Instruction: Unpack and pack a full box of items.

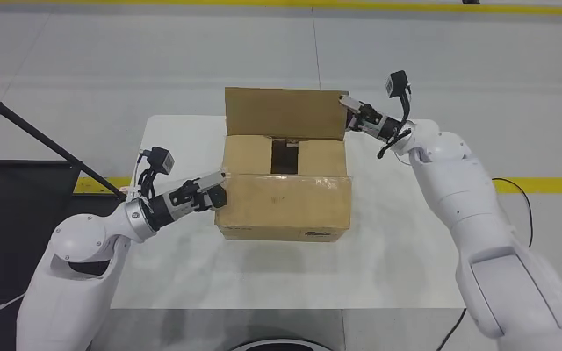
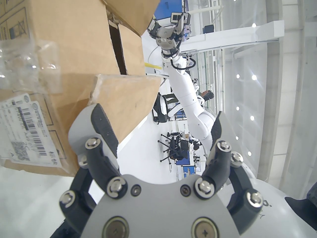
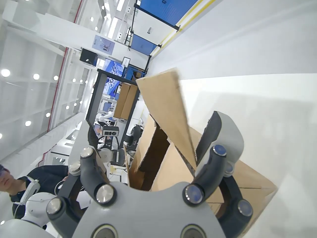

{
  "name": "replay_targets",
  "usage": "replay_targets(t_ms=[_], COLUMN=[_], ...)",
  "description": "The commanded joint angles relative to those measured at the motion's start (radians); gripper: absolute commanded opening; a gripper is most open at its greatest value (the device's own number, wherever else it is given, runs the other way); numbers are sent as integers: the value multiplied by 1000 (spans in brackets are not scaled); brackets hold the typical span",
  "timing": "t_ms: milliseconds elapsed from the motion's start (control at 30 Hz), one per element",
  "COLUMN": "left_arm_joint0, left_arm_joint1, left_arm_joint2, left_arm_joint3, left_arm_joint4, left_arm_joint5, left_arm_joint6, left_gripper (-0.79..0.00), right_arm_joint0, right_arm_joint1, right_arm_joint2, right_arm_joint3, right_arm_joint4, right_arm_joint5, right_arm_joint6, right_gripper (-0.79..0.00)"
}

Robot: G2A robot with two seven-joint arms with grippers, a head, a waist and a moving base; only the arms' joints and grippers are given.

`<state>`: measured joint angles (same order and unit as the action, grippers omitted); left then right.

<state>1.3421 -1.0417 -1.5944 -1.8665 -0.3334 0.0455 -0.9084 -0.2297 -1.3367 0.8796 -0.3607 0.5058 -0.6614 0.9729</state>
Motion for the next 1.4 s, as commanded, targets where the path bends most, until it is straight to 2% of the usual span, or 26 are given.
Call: replay_targets(t_ms=[0, 167, 400, 767, 1367], left_arm_joint0=[-2, -5, -6, -16, -28], left_arm_joint1=[1, 4, 6, 8, 8], left_arm_joint2=[3, 20, 44, 70, 115], left_arm_joint3=[0, -12, -23, -31, -28], left_arm_joint4=[10, 79, 110, 136, 187], left_arm_joint5=[2, 4, 6, 15, 35], left_arm_joint6=[4, 25, 45, 80, 142], left_gripper=[0, 0, 0, 0, 0], right_arm_joint0=[2, 4, -41, -147, -190], right_arm_joint1=[1, 8, 47, 119, 114], right_arm_joint2=[17, 68, 134, 202, 136], right_arm_joint3=[5, 2, -128, -313, -346], right_arm_joint4=[39, 150, 243, 187, 108], right_arm_joint5=[-10, -6, 135, 295, 394], right_arm_joint6=[45, 180, 321, 480, 563], right_gripper=[0, 0, 0, 0, 0])
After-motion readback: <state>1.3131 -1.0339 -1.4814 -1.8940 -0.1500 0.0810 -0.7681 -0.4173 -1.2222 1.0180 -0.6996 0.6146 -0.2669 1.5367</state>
